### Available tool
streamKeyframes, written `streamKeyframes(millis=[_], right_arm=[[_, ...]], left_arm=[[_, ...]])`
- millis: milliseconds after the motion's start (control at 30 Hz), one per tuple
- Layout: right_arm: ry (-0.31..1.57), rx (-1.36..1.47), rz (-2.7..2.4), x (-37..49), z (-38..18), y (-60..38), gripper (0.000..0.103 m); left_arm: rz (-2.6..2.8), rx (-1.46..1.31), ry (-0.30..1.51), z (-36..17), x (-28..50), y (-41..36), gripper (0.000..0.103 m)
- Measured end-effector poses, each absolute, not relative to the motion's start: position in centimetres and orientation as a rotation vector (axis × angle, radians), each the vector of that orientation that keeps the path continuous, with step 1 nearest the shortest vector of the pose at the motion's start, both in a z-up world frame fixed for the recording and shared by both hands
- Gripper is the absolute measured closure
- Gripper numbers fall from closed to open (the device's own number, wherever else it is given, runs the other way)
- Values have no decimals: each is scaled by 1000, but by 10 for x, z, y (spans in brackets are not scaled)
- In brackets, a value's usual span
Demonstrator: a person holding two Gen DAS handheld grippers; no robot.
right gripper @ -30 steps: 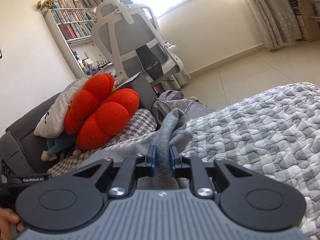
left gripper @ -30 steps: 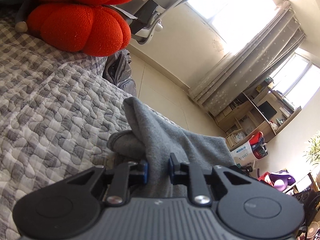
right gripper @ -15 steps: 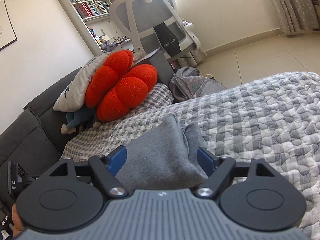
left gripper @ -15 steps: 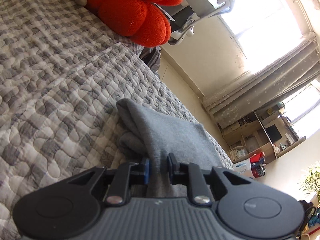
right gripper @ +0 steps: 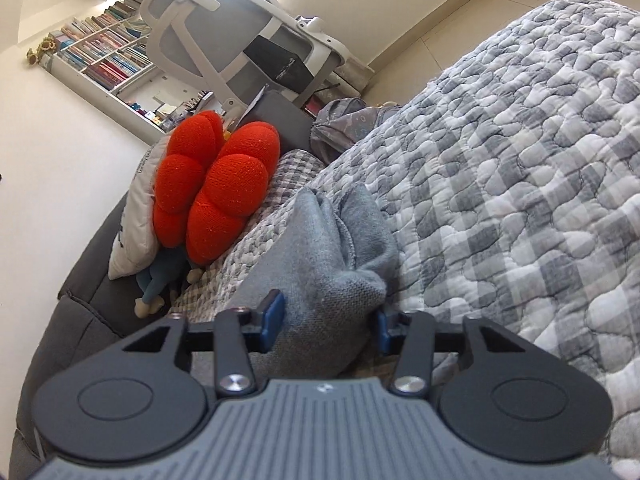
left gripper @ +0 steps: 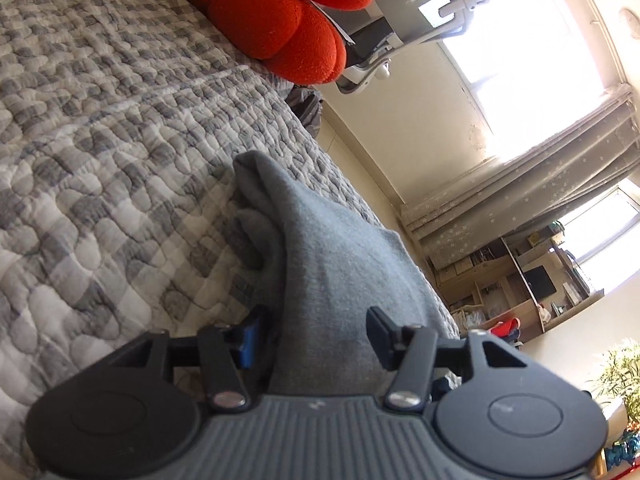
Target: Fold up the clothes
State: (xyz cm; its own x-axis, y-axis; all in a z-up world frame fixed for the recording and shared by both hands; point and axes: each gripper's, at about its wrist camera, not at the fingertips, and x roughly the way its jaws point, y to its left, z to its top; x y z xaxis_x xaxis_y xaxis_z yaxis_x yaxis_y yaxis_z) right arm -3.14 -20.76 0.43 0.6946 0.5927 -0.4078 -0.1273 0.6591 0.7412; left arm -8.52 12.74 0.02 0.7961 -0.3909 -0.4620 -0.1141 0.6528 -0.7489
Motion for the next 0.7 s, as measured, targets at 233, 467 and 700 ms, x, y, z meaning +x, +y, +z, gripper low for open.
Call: streamKeyframes(millis=[233,467,700], right_arm=[[645,838,449,-61,24,-232,83],[662,756,390,-111,17,-247,77],[627,771,465,-106,3,-255,34]], left_arm=[[-258,-835,663,19,-106,117,82],[-246,-821,785,10,-114,115,82],[-253,-817,744,3,-110,108,39]])
